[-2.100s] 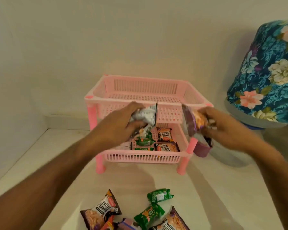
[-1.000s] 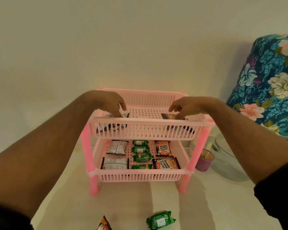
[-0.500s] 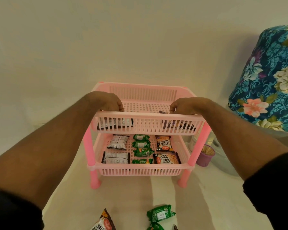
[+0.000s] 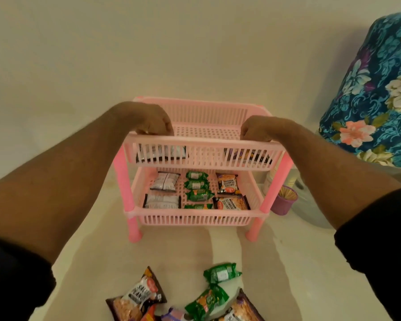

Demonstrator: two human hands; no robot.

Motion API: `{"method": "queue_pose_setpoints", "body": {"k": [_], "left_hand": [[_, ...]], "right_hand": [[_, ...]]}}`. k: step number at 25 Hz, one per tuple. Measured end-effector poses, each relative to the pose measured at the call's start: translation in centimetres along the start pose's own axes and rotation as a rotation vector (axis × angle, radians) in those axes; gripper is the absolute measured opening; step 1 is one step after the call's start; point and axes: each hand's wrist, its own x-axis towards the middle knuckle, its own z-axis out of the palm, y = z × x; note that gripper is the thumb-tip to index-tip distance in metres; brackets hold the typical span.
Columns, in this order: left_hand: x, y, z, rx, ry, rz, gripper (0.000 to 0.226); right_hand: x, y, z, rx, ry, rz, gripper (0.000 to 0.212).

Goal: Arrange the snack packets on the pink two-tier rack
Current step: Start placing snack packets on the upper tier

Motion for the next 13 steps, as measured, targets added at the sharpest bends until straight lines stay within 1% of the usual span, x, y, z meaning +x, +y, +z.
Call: {"method": "queue_pose_setpoints", "body": {"k": [3, 5, 6, 7, 9, 13], "left_hand": [[-2.0, 0.6, 0.5, -0.010, 0.275, 0.199, 0.006], [-4.2, 1.1, 1.8, -0.088, 0.428, 0.355, 0.014], [-5.5, 1.3, 2.7, -0.138, 0.454, 0.422, 0.017], [-6.8, 1.5, 3.7, -0.178, 0.447, 0.472, 0.018], [-8.8, 1.2, 6.4, -0.221, 0.385, 0.494, 0.017], [-10.5, -1.2, 12.3, -0.247, 0.246, 0.400, 0.013]], "right_hand": [[-1.0, 0.0, -0.3, 0.042, 0.143, -0.023, 0.018], [-2.2, -0.5, -0.5, 0.106, 0.243, -0.041, 0.023], [-3.0, -0.7, -0.6, 0.080, 0.313, -0.058, 0.025], [-4.0, -1.0, -0.5, 0.025, 0.390, -0.072, 0.028], [-6.3, -1.9, 0.1, -0.045, 0.509, -0.098, 0.031], [-11.0, -3.4, 2.9, 0.009, 0.575, -0.135, 0.031]]}}
